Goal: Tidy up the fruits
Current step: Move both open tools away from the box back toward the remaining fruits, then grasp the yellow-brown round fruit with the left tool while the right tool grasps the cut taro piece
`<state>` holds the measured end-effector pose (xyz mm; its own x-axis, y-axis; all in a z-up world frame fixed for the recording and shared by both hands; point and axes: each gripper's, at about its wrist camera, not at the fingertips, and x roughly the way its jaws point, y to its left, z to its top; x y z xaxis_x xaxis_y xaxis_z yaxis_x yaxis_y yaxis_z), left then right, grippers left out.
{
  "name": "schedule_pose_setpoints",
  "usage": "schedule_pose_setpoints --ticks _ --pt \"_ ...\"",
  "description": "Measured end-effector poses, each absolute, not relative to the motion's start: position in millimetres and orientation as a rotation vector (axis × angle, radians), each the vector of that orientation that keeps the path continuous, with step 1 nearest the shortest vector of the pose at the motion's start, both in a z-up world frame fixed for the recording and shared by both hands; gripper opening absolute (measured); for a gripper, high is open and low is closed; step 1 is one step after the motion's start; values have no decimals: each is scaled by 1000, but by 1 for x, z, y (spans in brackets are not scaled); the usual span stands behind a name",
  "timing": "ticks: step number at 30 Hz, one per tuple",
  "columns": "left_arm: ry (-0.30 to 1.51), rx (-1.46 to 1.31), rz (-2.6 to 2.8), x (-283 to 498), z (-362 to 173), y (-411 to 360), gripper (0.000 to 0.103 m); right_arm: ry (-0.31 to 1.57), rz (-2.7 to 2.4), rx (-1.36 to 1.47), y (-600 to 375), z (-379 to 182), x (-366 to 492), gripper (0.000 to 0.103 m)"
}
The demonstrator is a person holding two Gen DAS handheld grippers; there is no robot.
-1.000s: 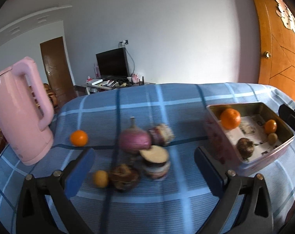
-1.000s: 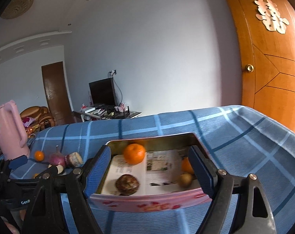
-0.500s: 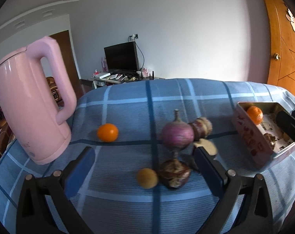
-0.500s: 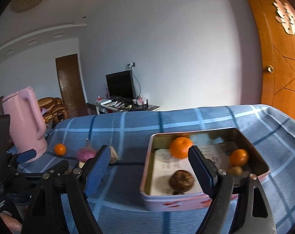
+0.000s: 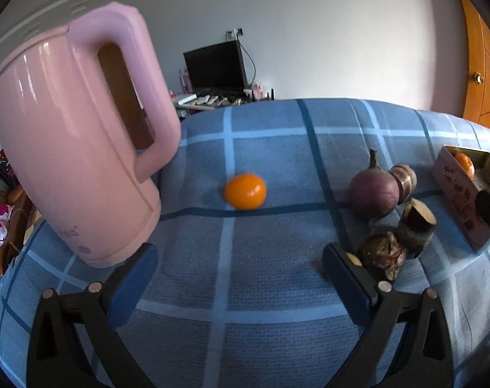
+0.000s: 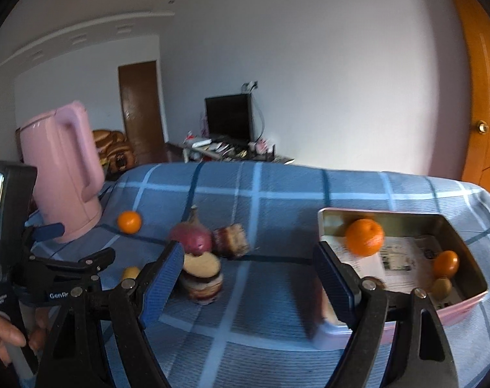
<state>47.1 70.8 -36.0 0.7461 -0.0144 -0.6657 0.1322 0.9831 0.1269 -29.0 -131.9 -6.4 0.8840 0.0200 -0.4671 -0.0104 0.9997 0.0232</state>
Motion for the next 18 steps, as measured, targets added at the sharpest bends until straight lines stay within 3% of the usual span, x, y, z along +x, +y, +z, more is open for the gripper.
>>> schedule_pose_setpoints --ticks 3,10,18 --pt "741 168 -103 47 -36 72 103 525 54 -10 -120 -9 -22 80" --pt "745 209 -110 46 -34 71 103 697 126 26 -112 -29 8 58" --pt "732 239 -167 41 -31 66 103 798 145 44 -106 -43 30 56"
